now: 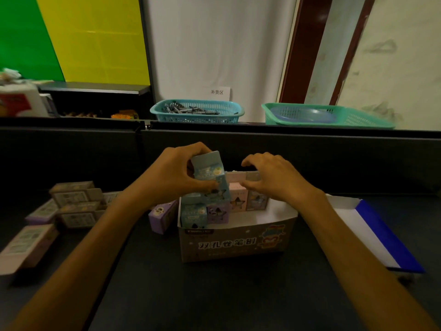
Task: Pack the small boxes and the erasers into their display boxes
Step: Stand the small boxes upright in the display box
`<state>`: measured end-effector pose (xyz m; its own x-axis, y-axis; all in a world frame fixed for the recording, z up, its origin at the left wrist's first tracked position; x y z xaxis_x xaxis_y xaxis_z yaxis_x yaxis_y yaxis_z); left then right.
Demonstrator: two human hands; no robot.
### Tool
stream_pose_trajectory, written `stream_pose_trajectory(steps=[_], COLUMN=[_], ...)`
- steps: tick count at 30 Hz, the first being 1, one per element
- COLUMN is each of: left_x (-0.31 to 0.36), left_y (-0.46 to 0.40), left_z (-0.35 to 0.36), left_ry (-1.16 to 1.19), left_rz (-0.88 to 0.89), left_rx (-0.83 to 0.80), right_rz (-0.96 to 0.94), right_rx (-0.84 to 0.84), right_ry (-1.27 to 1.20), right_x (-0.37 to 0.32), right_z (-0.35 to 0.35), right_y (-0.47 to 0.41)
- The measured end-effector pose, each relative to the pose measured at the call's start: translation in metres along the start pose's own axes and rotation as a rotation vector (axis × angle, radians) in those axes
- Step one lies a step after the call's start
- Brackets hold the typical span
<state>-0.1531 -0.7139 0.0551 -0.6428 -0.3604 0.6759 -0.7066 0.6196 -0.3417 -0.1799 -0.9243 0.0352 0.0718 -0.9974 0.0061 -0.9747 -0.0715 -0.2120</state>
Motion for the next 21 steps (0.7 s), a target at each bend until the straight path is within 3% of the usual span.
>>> stream_pose_trajectory(steps=[10, 21], left_x=[0.024, 0.0], left_y=[0.026, 0.017], left_z=[-0.002, 0.025], left_ry=[-0.114, -0.589], left_rz=[-0.041, -0.241], left_rx=[-0.051, -0.273], right_rz=[-0.042, -0.059], right_rx=[0.003, 0.023], right_ry=[-0.023, -0.063], right_x=[-0.015, -0.01], right_z=[0.008, 0.015], right_y=[0.024, 0.03])
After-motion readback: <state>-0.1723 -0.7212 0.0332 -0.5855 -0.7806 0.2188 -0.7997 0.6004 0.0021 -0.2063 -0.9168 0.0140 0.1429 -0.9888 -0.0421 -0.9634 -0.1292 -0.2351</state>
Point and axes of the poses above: each hand's wrist, its own y-axis away from the middle knuckle, its own z-axis out of the palm, x = y × z, the point moved 3 cm from there along -y, towards the middle knuckle, and after that the axes turned 4 degrees about y, right-handed, at the moved point
